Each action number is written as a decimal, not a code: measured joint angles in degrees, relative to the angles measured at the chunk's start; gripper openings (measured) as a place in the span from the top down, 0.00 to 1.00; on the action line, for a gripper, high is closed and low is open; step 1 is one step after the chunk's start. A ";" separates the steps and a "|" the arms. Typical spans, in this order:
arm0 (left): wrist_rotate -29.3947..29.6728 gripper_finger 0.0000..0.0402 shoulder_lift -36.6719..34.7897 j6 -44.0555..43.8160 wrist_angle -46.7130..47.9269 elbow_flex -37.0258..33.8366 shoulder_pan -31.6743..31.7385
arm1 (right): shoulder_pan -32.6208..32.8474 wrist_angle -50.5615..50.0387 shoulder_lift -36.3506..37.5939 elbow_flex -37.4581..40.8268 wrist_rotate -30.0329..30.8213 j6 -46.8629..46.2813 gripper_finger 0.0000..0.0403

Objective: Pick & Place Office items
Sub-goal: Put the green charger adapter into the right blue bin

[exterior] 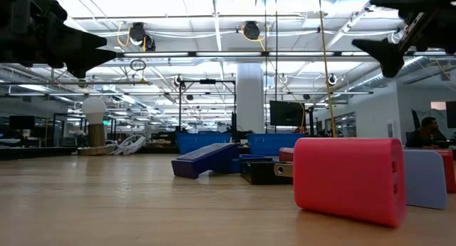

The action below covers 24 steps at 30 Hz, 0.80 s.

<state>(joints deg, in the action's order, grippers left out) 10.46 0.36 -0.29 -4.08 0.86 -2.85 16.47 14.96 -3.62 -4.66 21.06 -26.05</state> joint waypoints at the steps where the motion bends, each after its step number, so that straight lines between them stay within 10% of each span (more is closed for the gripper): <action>1: 0.00 0.36 0.02 0.02 0.00 0.00 0.00 | 0.00 1.83 -0.72 1.06 0.10 -1.59 0.15; 24: 0.02 0.36 0.01 -0.09 -0.02 0.00 0.00 | 0.00 8.90 -27.55 3.72 12.05 -30.05 0.15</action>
<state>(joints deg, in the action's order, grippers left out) 10.48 0.37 -0.38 -4.10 0.86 -2.85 16.47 23.86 -31.16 -0.93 33.11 -56.11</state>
